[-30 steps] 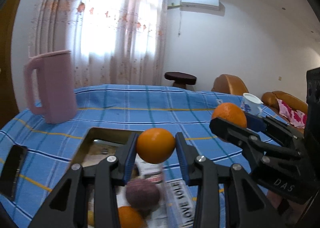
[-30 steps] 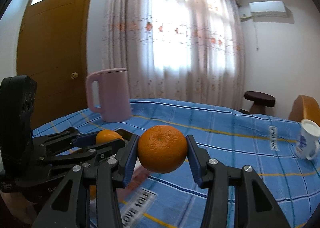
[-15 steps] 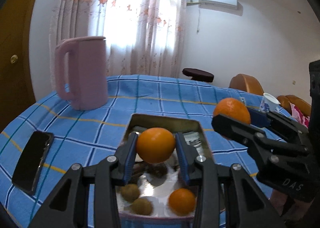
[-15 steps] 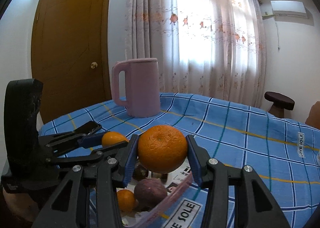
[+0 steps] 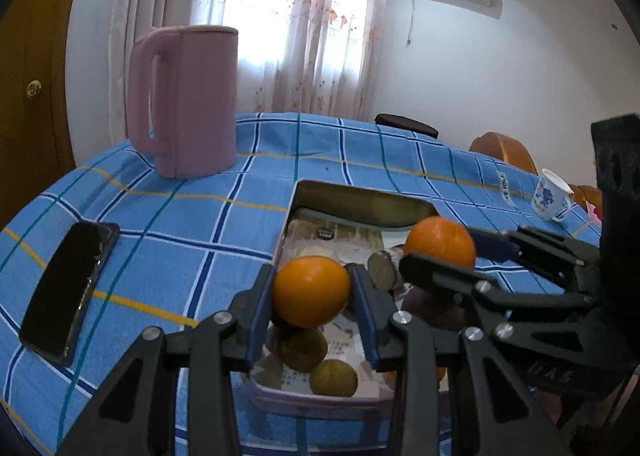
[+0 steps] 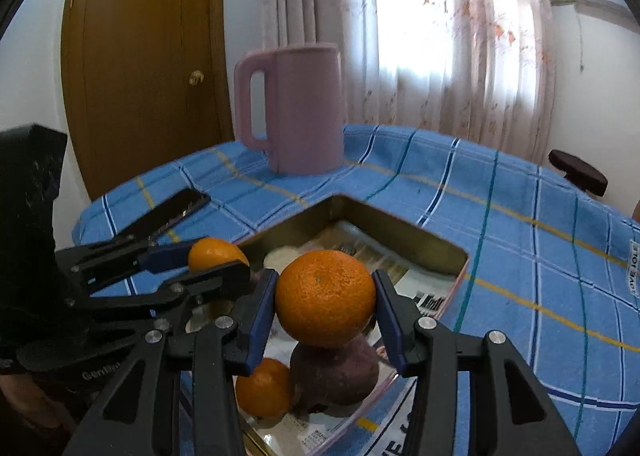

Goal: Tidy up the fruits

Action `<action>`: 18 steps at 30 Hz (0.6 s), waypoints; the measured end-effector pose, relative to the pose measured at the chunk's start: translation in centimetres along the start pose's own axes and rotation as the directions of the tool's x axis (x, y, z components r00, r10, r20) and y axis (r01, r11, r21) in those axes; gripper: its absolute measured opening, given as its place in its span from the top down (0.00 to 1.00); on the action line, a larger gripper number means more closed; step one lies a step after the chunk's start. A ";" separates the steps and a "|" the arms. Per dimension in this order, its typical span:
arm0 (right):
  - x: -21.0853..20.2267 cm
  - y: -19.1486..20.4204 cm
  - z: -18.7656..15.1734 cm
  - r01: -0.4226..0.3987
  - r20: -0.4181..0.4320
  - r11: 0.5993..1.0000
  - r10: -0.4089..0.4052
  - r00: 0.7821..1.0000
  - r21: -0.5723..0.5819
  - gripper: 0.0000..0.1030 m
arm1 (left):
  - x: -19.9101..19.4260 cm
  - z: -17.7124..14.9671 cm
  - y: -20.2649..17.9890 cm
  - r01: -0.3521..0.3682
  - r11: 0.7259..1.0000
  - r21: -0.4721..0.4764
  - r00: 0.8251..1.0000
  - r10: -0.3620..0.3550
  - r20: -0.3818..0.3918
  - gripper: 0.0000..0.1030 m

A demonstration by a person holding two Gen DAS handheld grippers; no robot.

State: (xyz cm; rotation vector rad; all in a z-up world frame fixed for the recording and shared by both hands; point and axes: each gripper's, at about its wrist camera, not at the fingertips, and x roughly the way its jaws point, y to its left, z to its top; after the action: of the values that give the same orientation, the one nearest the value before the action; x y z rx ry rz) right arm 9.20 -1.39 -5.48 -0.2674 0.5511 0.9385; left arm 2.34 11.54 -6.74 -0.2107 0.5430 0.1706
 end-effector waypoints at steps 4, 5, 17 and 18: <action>0.0 -0.2 -0.2 -0.001 -0.010 1.000 0.001 1.000 0.004 0.52 | 0.0 -0.1 -0.1 0.004 1.000 -0.003 1.000 -0.004 -0.010 0.61; 0.0 -0.2 -0.1 -0.003 -0.012 1.000 0.003 1.000 0.003 0.51 | -0.1 -0.1 0.0 0.005 1.000 -0.004 1.000 -0.005 -0.010 0.61; -3.1 -0.3 0.2 0.016 0.056 1.000 -0.016 0.998 -0.003 0.34 | -4.0 0.6 0.6 -0.011 1.000 -0.026 0.995 0.014 0.096 0.28; -3.4 -0.3 0.2 0.037 0.061 0.999 -0.037 0.997 -0.008 0.34 | -4.2 0.7 0.5 -0.010 1.000 -0.027 0.995 0.013 0.101 0.25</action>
State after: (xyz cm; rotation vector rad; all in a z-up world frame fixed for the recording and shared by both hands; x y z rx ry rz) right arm 7.95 -3.87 -3.40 -0.2552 0.4843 0.9107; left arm -0.91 11.77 -4.03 -0.2231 0.4412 0.1984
